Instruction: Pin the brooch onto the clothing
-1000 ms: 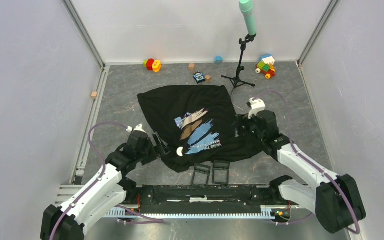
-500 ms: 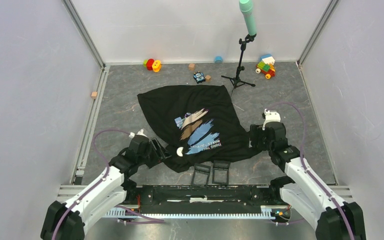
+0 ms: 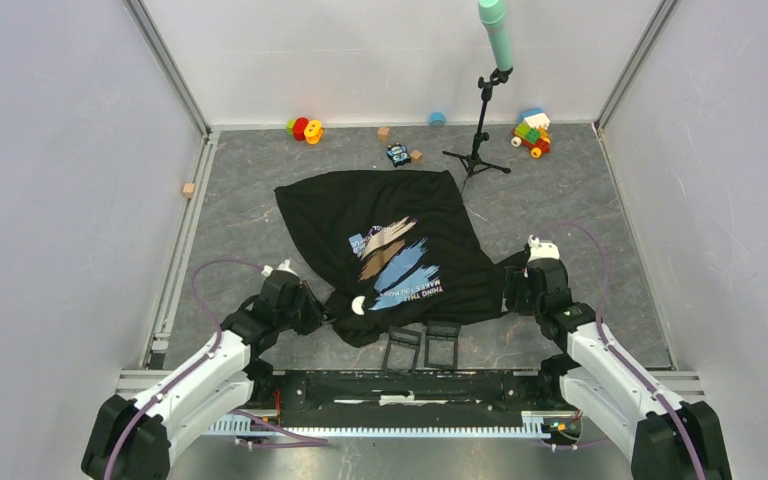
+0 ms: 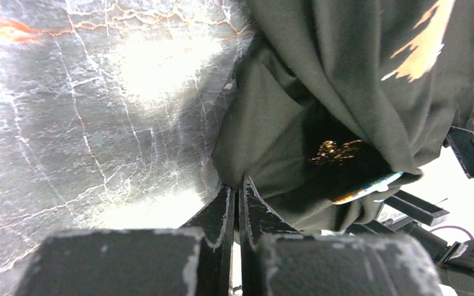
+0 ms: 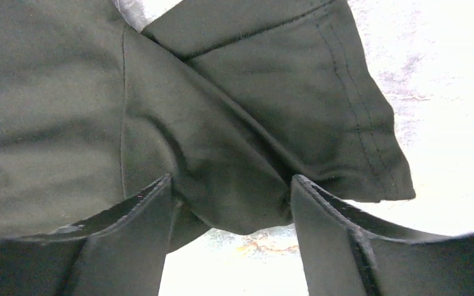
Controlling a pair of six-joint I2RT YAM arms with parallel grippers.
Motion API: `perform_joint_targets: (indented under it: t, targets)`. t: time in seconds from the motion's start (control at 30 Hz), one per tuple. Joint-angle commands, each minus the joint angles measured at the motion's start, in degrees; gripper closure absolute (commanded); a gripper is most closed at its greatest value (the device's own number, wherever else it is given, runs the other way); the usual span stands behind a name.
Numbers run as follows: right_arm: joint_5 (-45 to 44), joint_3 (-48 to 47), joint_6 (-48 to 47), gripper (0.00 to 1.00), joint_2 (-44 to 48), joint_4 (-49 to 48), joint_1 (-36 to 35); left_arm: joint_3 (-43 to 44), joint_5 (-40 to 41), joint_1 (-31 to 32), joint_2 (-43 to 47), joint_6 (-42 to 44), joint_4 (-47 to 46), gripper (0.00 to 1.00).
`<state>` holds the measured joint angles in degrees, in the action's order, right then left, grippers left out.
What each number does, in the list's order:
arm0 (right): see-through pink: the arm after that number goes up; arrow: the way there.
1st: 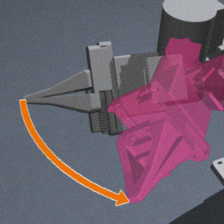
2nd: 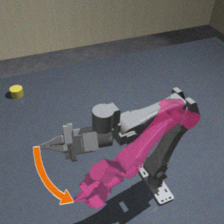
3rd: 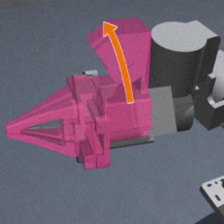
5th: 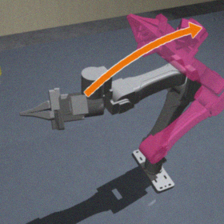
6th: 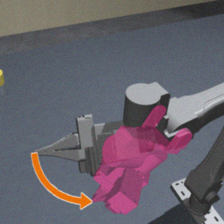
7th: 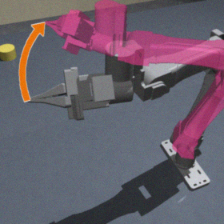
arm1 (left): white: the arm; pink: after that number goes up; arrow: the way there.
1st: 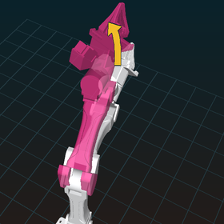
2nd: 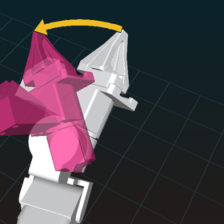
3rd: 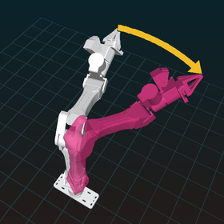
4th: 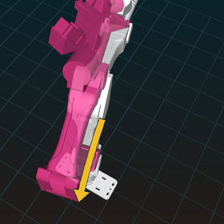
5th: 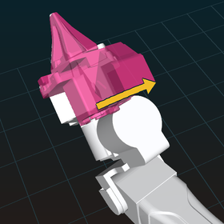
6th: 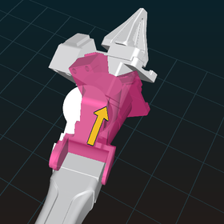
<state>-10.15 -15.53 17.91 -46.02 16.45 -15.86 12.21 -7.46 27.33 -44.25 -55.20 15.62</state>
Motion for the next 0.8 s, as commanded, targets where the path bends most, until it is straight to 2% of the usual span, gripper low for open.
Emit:
perform_joint_targets:
  t: [0.0,0.13,0.17,0.27,0.43,0.57,0.77]
  targets:
    - [-1.18,1.07,1.48,0.32,-0.77,-5.94,0.13,6.98,5.8,-0.24,2.74,4.6,5.81,0.98]
    - [-2.59,0.56,0.64,0.77,-2.35,-8.82,0.12,16.82,13.32,-0.78,2.75,10.72,12.64,0.98]
    - [-3.16,-0.91,0.24,0.85,-2.42,-8.53,0.21,19.75,14.66,-1.1,2.43,12.13,13.98,0.98]
    - [-6.54,-7.52,-1.59,1.0,-1.38,-5.89,0.26,28.83,18.34,-3.09,1.59,18.3,18.25,0.98]
    - [-11.65,-21.17,-5.34,1.0,1.01,-3.13,0.65,43.59,23.86,-6.93,0.69,27.23,23.51,0.98]
    - [-13.76,-32.08,-7.94,1.0,0.78,-1.19,0.66,54.74,28.0,-7.51,-1.27,32.7,26.39,0.98]
    - [-13.12,-44.02,-9.56,1.0,1.78,1.2,0.66,67.93,25.04,-7.64,-4.53,34.57,30.44,0.98]
